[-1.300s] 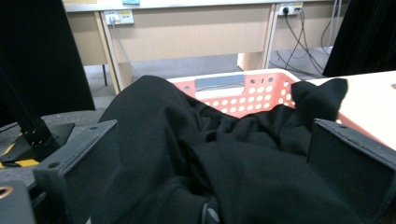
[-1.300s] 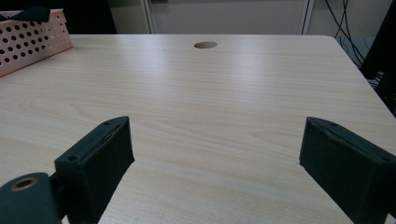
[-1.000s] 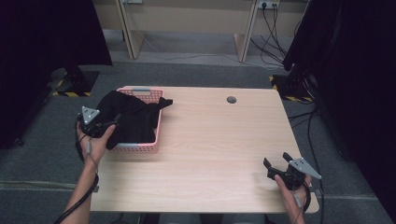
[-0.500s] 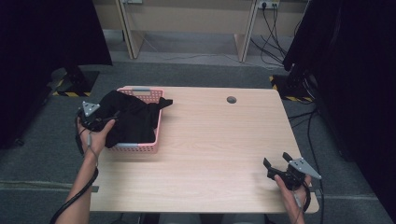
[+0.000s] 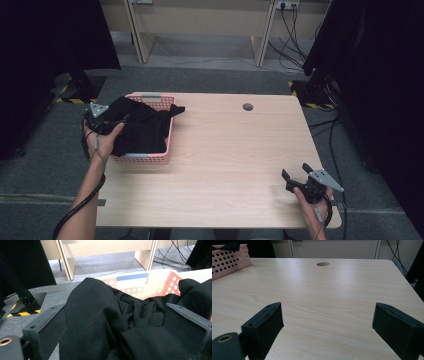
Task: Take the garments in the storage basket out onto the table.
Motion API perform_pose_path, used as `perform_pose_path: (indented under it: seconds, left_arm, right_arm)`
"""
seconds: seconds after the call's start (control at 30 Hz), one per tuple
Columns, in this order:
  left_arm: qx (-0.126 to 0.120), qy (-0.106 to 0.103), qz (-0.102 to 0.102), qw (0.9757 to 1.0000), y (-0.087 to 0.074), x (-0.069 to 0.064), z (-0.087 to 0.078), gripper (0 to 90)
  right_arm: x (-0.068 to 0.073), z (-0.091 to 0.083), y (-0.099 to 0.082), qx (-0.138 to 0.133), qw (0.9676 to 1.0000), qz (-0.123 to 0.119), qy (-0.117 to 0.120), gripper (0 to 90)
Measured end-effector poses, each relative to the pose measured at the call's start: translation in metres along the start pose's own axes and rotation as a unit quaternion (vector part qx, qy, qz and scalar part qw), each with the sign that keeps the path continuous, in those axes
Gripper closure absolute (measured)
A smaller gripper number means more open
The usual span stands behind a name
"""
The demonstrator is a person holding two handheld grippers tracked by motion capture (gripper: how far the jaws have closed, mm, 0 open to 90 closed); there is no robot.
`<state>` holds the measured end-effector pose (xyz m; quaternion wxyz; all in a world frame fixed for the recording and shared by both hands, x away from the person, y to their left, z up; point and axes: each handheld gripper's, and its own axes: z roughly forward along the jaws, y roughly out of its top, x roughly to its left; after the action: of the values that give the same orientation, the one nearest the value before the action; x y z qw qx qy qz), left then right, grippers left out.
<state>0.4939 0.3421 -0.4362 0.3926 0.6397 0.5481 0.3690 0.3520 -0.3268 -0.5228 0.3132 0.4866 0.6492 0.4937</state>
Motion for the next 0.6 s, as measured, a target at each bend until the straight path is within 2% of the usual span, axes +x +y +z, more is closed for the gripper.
perform_pose_path:
  seconds: [0.23,0.37,0.5,0.53,0.57,0.6]
  left_arm:
    - [0.026,0.002,0.005,0.9996,0.008,-0.003,0.012,5.5]
    - [0.044,0.009,0.000,0.9990,0.009,-0.005,0.019,6.2]
    - [0.049,0.013,-0.001,0.9987,0.012,-0.007,0.024,7.5]
    - [0.051,0.016,-0.001,0.9986,0.013,-0.008,0.026,8.1]
    - [0.067,0.027,-0.006,0.9974,0.011,-0.007,0.032,8.6]
    - [0.067,0.027,-0.006,0.9974,0.011,-0.007,0.032,11.0]
  right_arm:
    - [0.000,0.000,0.000,0.000,1.0000,-0.001,0.001,9.8]
    - [0.000,0.000,0.000,0.000,1.0000,0.000,0.002,9.8]
    - [0.000,0.000,0.000,-0.001,1.0000,-0.002,0.003,9.8]
    - [0.000,0.000,0.000,-0.001,1.0000,-0.002,0.003,9.8]
    - [0.000,0.000,0.000,-0.001,1.0000,-0.001,0.003,9.8]
    - [0.000,0.000,0.000,-0.001,1.0000,-0.001,0.003,9.8]
